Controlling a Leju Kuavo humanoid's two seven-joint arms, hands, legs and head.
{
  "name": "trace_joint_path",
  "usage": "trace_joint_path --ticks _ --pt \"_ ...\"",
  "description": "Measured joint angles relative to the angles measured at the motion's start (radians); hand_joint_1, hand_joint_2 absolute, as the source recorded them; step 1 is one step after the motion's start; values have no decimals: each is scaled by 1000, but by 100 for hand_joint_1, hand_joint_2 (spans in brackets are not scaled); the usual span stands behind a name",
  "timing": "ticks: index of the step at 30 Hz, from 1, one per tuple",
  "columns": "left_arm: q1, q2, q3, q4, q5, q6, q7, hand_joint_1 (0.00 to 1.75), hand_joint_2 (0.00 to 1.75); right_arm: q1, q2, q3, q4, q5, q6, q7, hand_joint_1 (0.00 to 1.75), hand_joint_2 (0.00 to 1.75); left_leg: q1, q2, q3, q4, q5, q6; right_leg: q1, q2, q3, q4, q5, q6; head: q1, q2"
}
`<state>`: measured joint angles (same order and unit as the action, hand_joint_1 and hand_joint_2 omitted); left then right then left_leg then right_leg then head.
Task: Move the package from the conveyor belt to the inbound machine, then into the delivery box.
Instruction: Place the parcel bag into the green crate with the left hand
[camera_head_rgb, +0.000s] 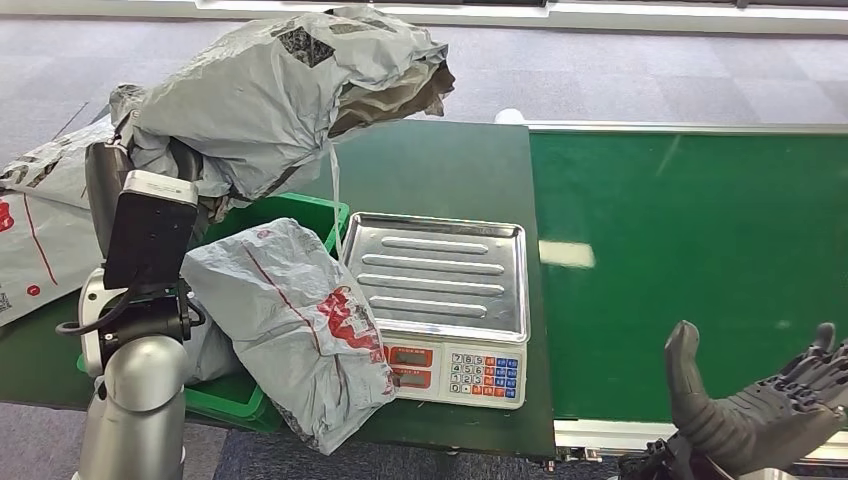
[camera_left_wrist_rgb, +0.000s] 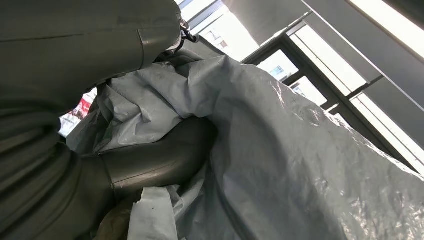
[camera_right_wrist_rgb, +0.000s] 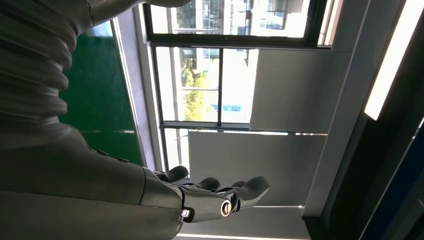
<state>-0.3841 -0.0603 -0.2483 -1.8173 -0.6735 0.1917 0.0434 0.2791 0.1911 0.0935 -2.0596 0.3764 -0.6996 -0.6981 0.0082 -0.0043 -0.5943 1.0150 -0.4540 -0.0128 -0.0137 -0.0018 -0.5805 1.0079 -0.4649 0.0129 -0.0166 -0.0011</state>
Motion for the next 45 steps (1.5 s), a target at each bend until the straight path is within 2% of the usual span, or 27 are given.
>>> trace_joint_path --ticks 3,6,9,13,16,18,22,27,29,31,33,34,35,36,37,38,39,40,42,45 --pt "9 15 16 -16 -2 14 1 175 175 2 0 -1 0 -4 0 0 0 175 0 1 0 0 0 0 0 1 0 0 0 0 0 0" --pt "42 55 82 -56 -3 47 -1 175 175 13 0 -12 0 -14 0 0 0 175 0 2 0 -1 0 0 0 3 0 0 0 0 0 0" --pt "103 101 204 -77 31 55 -25 175 175 37 0 -27 -1 -20 0 0 0 175 0 3 1 -2 -1 -1 1 4 0 0 -1 -2 0 0" --pt "216 155 405 -78 112 42 -88 175 175 84 1 -39 -13 -20 0 0 0 175 0 6 2 -2 -2 -4 3 5 0 0 -3 -5 0 0" --pt "306 182 542 -79 167 20 -146 175 175 108 2 -41 -19 -21 0 0 0 175 1 7 3 -2 -3 -5 3 6 -1 0 -4 -6 0 0" --pt "346 192 603 -79 179 15 -161 175 175 115 2 -41 -22 -21 0 0 0 175 1 7 3 -2 -4 -5 3 5 -1 0 -5 -6 0 0" --pt "383 200 667 -78 181 13 -177 175 175 119 3 -43 -23 -21 0 0 0 175 1 6 3 -2 -4 -4 3 4 -1 0 -5 -6 0 0" --pt "403 205 697 -78 188 2 -182 175 175 121 3 -46 -23 -21 0 0 0 175 1 6 2 -2 -4 -4 3 4 1 0 -4 -6 0 0" --pt "458 206 710 -94 244 -84 -198 175 175 124 4 -51 -24 -22 0 0 0 175 0 8 2 -3 -7 -6 3 7 4 0 -6 -7 0 0" --pt "564 197 737 -125 332 -285 -258 175 175 137 5 -65 -28 -32 0 0 0 175 0 13 8 -3 -13 -7 3 11 8 0 -10 -7 0 0" --pt "662 168 779 -151 393 -512 -344 171 175 155 5 -83 -34 -47 0 0 0 175 0 16 15 -2 -16 -6 3 13 10 0 -12 -7 0 0" --pt "695 149 802 -160 411 -603 -373 155 175 161 5 -90 -37 -52 0 0 0 175 0 15 17 -2 -16 -5 3 13 10 0 -13 -6 0 0" --pt "717 130 824 -168 421 -672 -388 131 175 167 5 -95 -38 -54 0 0 0 175 0 14 17 -2 -16 -5 2 11 11 0 -14 -6 0 0" --pt "729 114 845 -174 424 -723 -392 99 175 171 5 -99 -40 -55 0 0 0 175 0 12 17 -2 -17 -4 2 9 11 0 -15 -5 0 0" --pt "735 98 862 -178 419 -757 -388 59 175 175 5 -102 -42 -54 0 0 0 175 0 10 17 -2 -17 -4 2 7 12 0 -16 -4 0 0" --pt "737 85 876 -181 411 -778 -382 32 175 179 5 -105 -44 -54 0 0 0 175 0 9 17 -2 -18 -4 2 6 13 0 -16 -4 0 0" --pt "737 76 885 -181 401 -790 -378 12 175 182 5 -108 -46 -53 0 0 0 175 0 8 17 -2 -18 -4 3 5 13 0 -17 -4 0 0" --pt "735 68 891 -181 393 -798 -380 0 175 186 5 -111 -48 -49 0 0 0 175 0 7 17 -2 -18 -4 3 5 13 -1 -17 -4 0 0" --pt "726 55 887 -177 380 -792 -394 0 175 193 5 -118 -51 -42 0 -1 0 175 0 7 18 -2 -18 -4 3 5 13 -1 -17 -4 0 0" --pt "711 45 821 -167 372 -693 -402 0 175 198 5 -124 -55 -41 0 -1 0 175 0 7 19 -2 -18 -4 3 4 15 -1 -17 -4 0 0"
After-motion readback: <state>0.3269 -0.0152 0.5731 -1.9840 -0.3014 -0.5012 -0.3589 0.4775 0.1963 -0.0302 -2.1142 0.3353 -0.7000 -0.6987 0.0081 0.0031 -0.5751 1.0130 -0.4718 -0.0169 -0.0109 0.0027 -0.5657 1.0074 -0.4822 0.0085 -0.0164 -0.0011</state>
